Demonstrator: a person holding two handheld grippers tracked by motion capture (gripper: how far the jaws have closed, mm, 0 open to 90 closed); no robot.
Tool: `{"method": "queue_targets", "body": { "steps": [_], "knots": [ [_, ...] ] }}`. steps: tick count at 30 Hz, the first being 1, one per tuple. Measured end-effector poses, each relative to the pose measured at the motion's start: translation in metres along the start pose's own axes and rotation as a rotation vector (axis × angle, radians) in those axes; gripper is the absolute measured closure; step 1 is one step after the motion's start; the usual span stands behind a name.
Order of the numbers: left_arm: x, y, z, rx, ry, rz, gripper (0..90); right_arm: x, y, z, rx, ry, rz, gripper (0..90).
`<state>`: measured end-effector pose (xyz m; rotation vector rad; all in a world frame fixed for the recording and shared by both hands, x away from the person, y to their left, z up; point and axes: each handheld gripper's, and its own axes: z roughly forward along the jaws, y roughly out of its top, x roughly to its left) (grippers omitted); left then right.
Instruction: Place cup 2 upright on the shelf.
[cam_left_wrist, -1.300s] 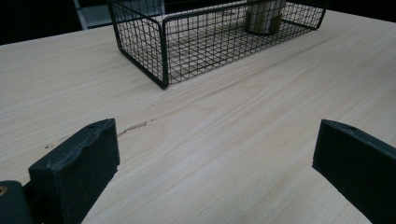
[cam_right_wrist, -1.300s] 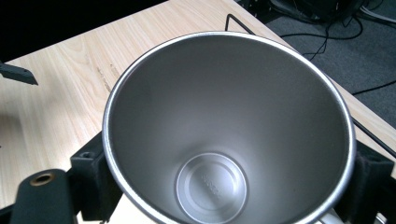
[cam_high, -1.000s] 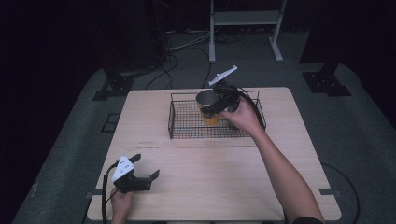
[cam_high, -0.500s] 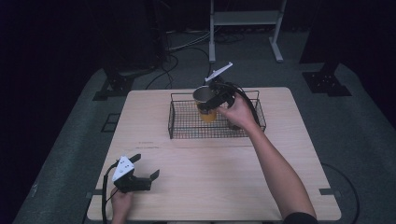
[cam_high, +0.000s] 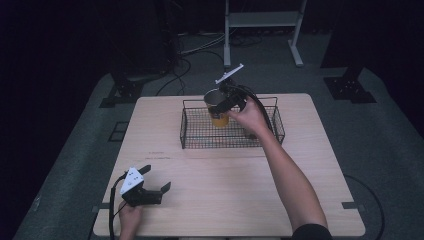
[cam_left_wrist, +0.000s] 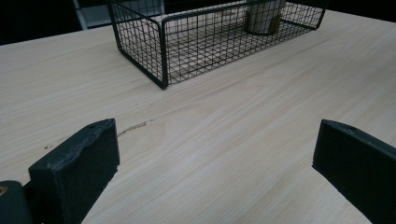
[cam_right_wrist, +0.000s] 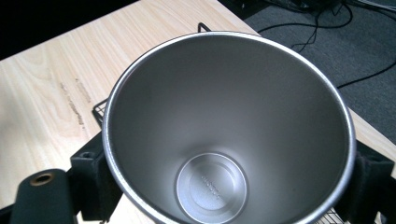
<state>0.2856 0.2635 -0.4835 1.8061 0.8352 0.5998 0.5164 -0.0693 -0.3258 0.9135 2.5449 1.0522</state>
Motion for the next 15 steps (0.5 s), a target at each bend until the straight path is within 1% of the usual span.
{"method": "queue_targets", "body": {
  "steps": [4, 6, 15],
  "knots": [
    [0.000, 0.000, 0.000, 0.001, -0.001, -0.001, 0.0, -0.003, -0.001, 0.008, 0.005, -0.011, 0.009, 13.0],
    [0.000, 0.000, 0.000, -0.004, 0.000, -0.002, 0.0, -0.005, -0.003, 0.012, 0.005, -0.001, 0.017, 13.0],
    [0.000, 0.000, 0.000, -0.002, -0.001, 0.003, 0.0, -0.009, -0.008, 0.024, 0.004, -0.001, 0.034, 13.0]
  ]
}}
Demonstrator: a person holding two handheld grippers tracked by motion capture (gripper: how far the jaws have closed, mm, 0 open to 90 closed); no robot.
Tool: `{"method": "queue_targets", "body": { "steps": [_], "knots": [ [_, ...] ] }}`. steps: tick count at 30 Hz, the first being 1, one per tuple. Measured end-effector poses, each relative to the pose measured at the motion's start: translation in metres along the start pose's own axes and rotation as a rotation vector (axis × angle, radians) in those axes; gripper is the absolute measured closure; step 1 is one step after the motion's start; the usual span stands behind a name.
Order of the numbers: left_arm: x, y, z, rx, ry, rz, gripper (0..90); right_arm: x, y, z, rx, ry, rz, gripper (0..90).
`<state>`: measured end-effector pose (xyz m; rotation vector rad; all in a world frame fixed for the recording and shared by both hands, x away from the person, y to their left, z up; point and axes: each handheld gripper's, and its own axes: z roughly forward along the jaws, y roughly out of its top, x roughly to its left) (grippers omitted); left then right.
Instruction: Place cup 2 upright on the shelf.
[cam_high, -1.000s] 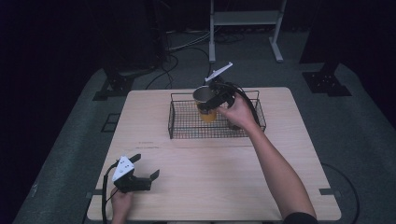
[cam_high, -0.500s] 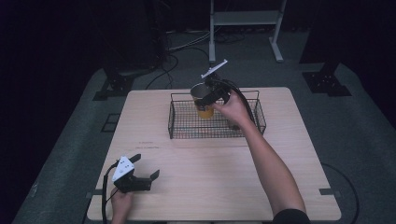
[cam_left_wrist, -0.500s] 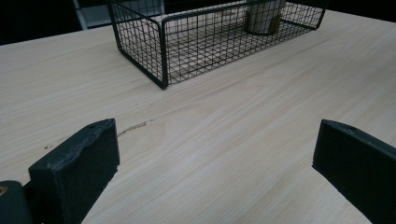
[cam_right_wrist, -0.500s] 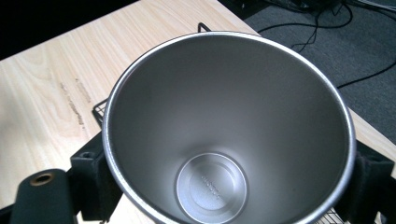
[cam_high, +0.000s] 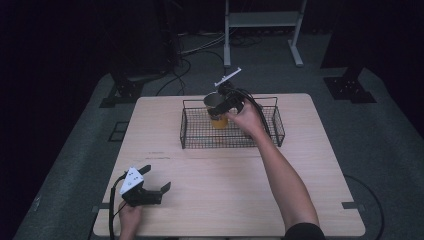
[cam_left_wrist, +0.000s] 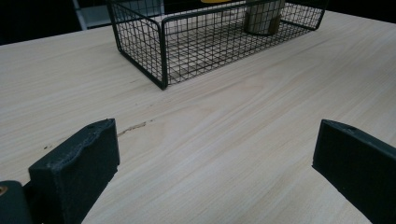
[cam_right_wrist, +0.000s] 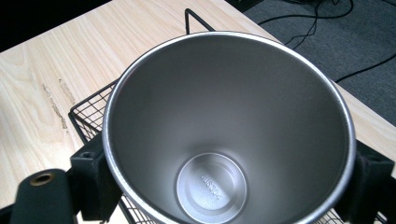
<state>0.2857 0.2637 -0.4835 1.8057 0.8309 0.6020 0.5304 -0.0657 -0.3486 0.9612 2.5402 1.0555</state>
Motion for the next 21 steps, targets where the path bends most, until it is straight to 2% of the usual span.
{"method": "queue_targets", "body": {
  "steps": [8, 12, 21],
  "knots": [
    [0.000, 0.000, -0.001, -0.002, -0.001, -0.001, 0.0, -0.001, -0.006, 0.013, 0.013, -0.020, 0.012, 12.9],
    [0.000, 0.000, -0.001, 0.000, 0.000, 0.000, 0.0, -0.003, -0.011, 0.020, 0.022, -0.013, 0.024, 12.9],
    [0.000, 0.000, 0.000, -0.004, 0.000, -0.002, 0.0, -0.006, -0.019, 0.029, 0.034, -0.026, 0.046, 12.9]
  ]
}}
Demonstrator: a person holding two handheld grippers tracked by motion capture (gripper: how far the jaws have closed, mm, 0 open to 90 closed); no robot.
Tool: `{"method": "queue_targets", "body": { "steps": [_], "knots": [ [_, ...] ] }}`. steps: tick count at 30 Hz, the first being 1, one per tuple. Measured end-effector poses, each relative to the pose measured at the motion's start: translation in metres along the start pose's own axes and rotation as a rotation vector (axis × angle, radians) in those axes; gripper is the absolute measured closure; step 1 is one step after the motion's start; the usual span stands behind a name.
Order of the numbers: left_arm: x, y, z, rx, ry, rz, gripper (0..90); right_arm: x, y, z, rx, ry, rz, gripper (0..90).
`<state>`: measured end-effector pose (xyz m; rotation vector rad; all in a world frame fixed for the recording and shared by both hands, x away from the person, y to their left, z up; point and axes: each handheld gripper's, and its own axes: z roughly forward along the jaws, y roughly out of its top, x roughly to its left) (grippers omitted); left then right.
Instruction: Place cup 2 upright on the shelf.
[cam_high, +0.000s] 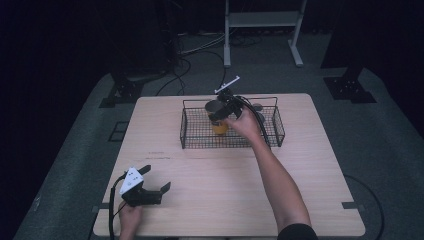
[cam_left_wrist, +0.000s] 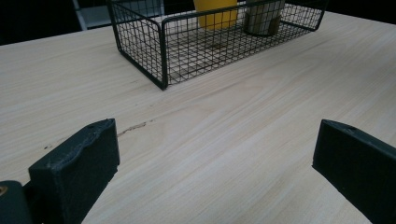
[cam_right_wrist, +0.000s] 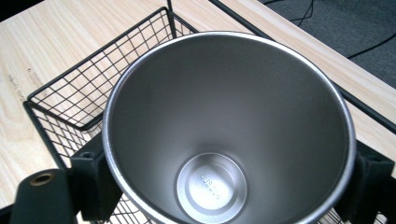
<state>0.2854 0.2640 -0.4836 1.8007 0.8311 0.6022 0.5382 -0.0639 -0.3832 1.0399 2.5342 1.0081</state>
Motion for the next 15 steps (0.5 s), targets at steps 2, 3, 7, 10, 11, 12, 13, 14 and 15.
{"method": "queue_targets", "body": {
  "steps": [2, 3, 7, 10, 11, 12, 13, 14, 15],
  "knots": [
    [0.000, 0.000, 0.000, -0.002, -0.002, -0.004, 0.0, -0.001, -0.002, 0.002, -0.003, 0.001, 0.007, 12.9],
    [0.000, 0.000, 0.000, 0.000, -0.001, -0.002, 0.0, -0.001, -0.003, 0.003, -0.002, 0.002, 0.012, 12.9],
    [0.000, 0.000, 0.000, 0.001, -0.002, 0.002, 0.0, -0.001, -0.005, 0.008, 0.013, 0.003, 0.015, 12.8],
    [0.000, 0.000, 0.000, 0.000, -0.001, 0.003, 0.0, 0.000, -0.006, 0.012, 0.016, 0.003, 0.016, 12.8],
    [0.000, 0.000, 0.000, 0.001, -0.001, 0.001, 0.0, 0.000, -0.006, 0.012, 0.018, 0.001, 0.014, 12.8],
    [0.000, 0.000, 0.000, 0.001, -0.002, 0.001, 0.0, 0.001, -0.006, 0.014, 0.022, -0.001, 0.012, 12.8],
    [0.000, 0.000, 0.000, 0.001, -0.002, 0.002, 0.0, 0.001, -0.007, 0.015, 0.025, 0.002, 0.012, 12.8],
    [0.000, 0.000, 0.000, 0.001, -0.002, 0.004, 0.0, 0.001, -0.007, 0.017, 0.033, 0.005, 0.012, 12.8],
    [0.000, 0.000, 0.000, 0.001, -0.001, 0.005, 0.0, 0.001, -0.008, 0.019, 0.038, 0.001, 0.010, 12.8]
  ]
}}
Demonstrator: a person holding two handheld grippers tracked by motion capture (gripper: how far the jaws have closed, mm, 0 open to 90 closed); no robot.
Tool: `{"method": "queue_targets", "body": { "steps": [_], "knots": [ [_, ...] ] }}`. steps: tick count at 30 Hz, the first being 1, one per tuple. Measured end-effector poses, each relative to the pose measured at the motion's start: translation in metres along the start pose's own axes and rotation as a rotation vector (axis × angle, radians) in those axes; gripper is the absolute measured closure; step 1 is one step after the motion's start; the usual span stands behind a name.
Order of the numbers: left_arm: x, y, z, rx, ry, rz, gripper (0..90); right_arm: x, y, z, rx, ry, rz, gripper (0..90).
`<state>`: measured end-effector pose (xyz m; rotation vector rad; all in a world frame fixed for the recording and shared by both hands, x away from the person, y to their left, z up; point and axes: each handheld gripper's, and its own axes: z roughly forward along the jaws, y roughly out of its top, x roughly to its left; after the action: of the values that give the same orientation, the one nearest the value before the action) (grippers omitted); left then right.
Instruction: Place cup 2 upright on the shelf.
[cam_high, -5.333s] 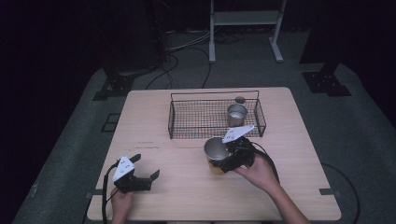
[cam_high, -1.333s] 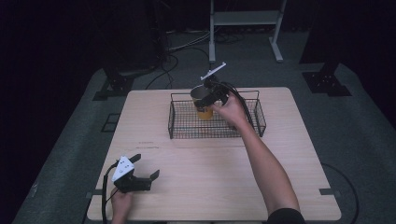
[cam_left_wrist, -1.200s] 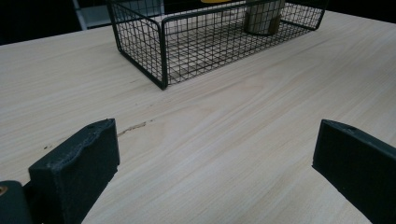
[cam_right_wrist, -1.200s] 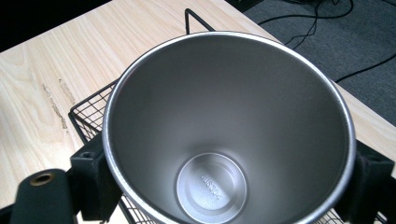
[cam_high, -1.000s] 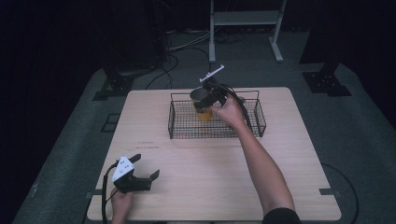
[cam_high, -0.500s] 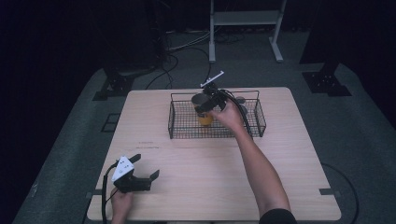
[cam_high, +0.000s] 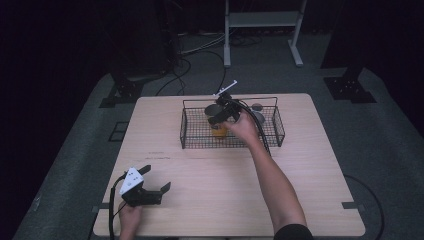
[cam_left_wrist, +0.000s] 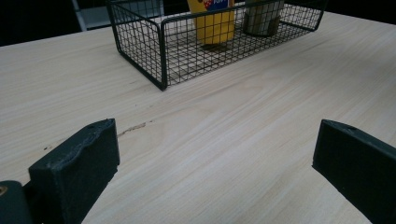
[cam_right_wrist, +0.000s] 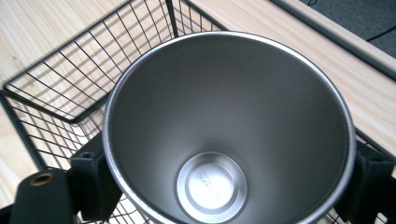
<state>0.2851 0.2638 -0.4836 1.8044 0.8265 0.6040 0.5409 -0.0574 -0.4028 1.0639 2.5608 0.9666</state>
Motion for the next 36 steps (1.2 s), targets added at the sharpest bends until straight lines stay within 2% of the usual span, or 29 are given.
{"method": "queue_targets", "body": {
  "steps": [3, 7, 22, 28, 36],
  "knots": [
    [0.000, 0.000, 0.000, 0.000, 0.000, 0.004, 0.0, 0.001, -0.003, 0.004, 0.008, -0.011, -0.006, 12.7],
    [0.000, 0.000, 0.000, 0.000, 0.001, 0.003, 0.0, -0.001, -0.007, 0.005, -0.016, -0.008, 0.005, 12.7],
    [0.000, 0.000, 0.001, 0.003, 0.003, 0.006, 0.0, 0.004, -0.013, 0.000, 0.017, -0.031, -0.036, 11.8],
    [0.000, 0.000, 0.001, 0.004, 0.005, 0.000, 0.0, 0.004, -0.016, 0.001, 0.020, -0.037, -0.045, 7.9],
    [0.001, 0.001, 0.002, 0.009, 0.006, -0.011, 0.0, 0.004, -0.017, 0.000, 0.008, -0.021, -0.043, 2.6]
  ]
}}
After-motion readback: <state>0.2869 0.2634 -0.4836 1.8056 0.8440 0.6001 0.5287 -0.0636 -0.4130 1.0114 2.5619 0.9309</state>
